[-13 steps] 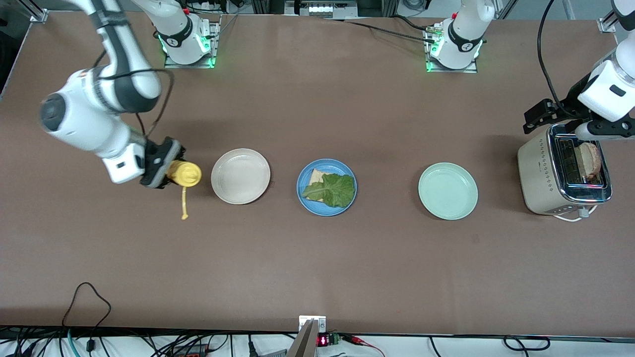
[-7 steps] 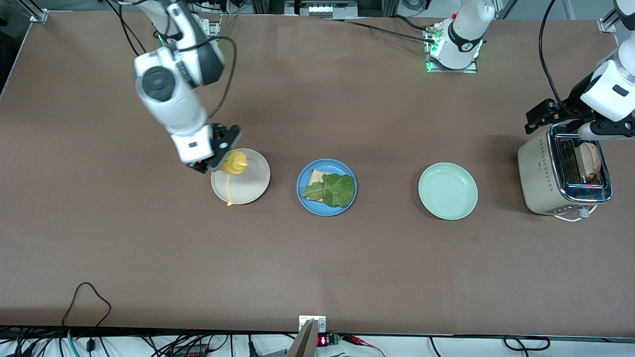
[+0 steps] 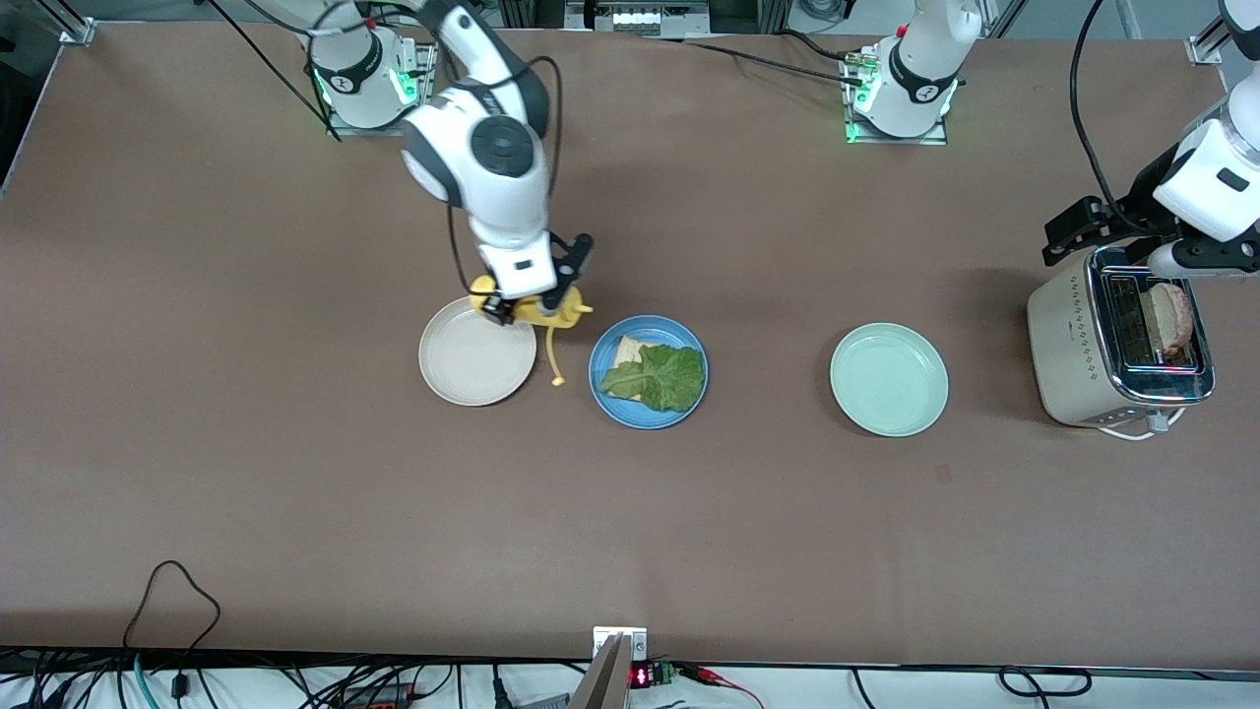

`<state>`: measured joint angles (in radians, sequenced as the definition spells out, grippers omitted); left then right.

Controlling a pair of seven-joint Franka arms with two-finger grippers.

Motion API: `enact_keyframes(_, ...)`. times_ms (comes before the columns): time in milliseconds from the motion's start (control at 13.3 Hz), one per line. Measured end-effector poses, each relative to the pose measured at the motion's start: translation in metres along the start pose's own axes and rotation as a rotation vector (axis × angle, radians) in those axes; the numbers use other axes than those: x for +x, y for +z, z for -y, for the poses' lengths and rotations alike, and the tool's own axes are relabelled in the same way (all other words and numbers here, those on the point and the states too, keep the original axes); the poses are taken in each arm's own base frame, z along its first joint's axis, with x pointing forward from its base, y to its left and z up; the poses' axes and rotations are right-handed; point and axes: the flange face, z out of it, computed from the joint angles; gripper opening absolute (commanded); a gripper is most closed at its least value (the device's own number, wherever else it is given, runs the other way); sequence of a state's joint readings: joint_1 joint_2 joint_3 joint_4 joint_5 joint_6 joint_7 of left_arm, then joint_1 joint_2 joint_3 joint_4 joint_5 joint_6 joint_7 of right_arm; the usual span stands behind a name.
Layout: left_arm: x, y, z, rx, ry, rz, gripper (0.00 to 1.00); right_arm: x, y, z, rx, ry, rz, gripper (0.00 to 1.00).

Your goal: Make sandwich in blue plate with both arms

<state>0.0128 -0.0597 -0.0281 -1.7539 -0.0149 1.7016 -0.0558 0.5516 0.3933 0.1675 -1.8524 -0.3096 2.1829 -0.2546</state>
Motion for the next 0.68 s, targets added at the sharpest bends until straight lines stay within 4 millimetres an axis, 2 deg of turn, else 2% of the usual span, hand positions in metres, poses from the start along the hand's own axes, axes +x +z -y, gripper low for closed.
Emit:
enact_keyframes(150,0.000,0.000,-0.001,0.000,0.001,0.000,1.00,0.019,0.016,0.011,-0.009,-0.001,0.022,0.00)
enact_keyframes(301,0.000,0.000,0.000,0.000,0.000,0.000,1.00,0.027,0.028,0.010,-0.019,-0.001,0.042,0.00)
enact_keyframes(526,0.000,0.000,0.001,0.000,-0.002,0.001,1.00,0.030,0.026,-0.001,-0.033,0.014,0.046,0.00)
enact_keyframes(676,0.000,0.001,0.001,0.000,-0.003,0.006,1.00,0.022,0.016,-0.025,-0.045,0.025,0.039,0.00)
